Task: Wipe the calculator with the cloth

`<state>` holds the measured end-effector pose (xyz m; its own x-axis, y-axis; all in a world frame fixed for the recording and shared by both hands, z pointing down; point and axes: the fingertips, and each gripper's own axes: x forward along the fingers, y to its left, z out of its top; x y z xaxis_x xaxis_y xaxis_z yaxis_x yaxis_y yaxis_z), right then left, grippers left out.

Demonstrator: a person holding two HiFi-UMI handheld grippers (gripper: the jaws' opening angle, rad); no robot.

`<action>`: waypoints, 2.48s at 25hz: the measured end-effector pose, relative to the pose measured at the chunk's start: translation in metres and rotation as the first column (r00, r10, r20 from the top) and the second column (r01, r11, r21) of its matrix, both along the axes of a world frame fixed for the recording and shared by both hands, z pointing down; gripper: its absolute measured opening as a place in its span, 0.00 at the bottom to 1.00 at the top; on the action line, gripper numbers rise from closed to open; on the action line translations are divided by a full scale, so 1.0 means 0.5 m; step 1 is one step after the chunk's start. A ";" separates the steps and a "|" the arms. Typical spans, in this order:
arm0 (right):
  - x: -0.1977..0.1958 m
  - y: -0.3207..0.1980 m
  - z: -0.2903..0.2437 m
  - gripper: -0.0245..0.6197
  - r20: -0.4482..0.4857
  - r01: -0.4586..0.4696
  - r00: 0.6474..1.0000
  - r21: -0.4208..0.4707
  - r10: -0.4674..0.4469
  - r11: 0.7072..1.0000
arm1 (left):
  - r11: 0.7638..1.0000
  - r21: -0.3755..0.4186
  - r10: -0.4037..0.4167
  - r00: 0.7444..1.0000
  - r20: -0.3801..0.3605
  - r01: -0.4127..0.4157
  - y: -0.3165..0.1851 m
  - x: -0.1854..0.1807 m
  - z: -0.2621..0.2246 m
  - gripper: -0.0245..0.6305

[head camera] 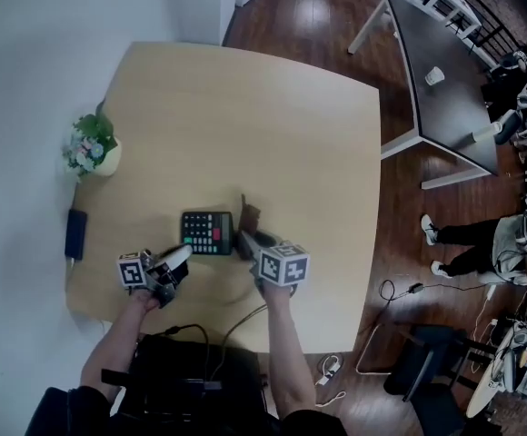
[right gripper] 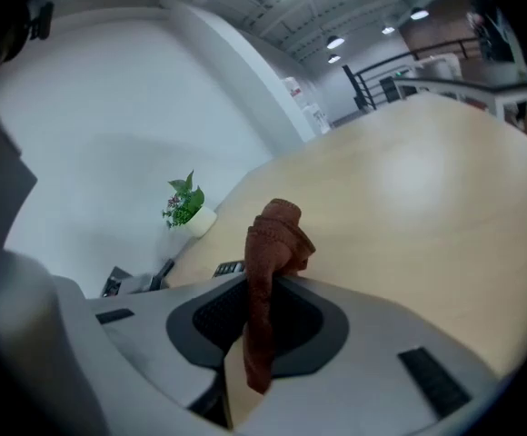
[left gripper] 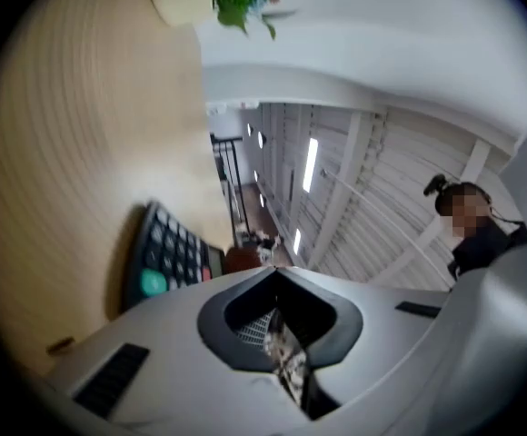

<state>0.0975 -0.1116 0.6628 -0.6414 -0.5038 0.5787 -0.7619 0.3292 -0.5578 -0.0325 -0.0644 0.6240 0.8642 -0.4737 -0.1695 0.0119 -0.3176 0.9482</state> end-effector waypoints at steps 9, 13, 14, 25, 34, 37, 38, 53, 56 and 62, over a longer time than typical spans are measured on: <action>-0.090 -0.089 -0.008 0.14 -0.178 0.334 0.929 0.033 -0.324 0.942 | 0.997 -0.008 0.070 0.975 0.212 -0.070 0.039 0.121 0.091 0.04; -0.083 -0.034 -0.011 0.14 -0.151 0.264 0.955 0.039 -0.255 0.964 | 1.000 -0.009 0.008 0.981 0.193 -0.007 0.017 0.099 0.093 0.04; -0.082 -0.017 -0.011 0.14 -0.142 0.244 0.961 0.038 -0.236 0.969 | 1.000 -0.008 -0.002 0.983 0.184 0.004 0.015 0.094 0.094 0.04; -0.073 0.247 0.034 0.14 0.027 0.087 0.996 -0.140 -0.084 0.986 | 0.999 -0.019 -0.045 0.988 0.148 0.048 0.012 0.085 0.096 0.04; -0.035 -0.101 -0.061 0.14 -0.182 0.173 0.973 0.180 -0.140 0.968 | 0.998 -0.025 -0.051 0.992 0.114 0.054 0.011 0.083 0.094 0.05; -0.077 -0.139 -0.021 0.14 -0.238 0.314 0.930 0.124 -0.279 0.941 | 0.998 -0.029 -0.059 0.992 0.107 0.062 0.012 0.087 0.091 0.05; -0.085 -0.130 -0.008 0.14 -0.251 0.346 0.916 0.100 -0.313 0.933 | 0.998 -0.031 -0.058 0.992 0.111 0.062 0.013 0.088 0.093 0.05; -0.084 0.267 0.037 0.14 0.011 0.218 0.976 -0.113 -0.219 0.969 | 0.994 -0.046 -0.095 0.994 0.058 0.097 0.010 0.083 0.080 0.05; -0.020 0.147 0.002 0.14 -0.061 0.124 0.990 -0.010 -0.125 0.992 | 0.979 -0.099 -0.177 0.984 0.035 0.179 0.016 0.066 0.087 0.04; -0.069 -0.172 -0.003 0.14 -0.182 0.312 0.939 0.088 -0.293 0.946 | 0.783 -0.269 -0.596 0.800 -0.067 0.561 0.003 -0.032 0.108 0.04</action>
<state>0.0630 -0.1975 0.6611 -0.6748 -0.3695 0.6388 -0.6939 0.6124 -0.3788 -0.0486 -0.0627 0.6779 0.3894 -0.9163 -0.0935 0.0337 -0.0873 0.9956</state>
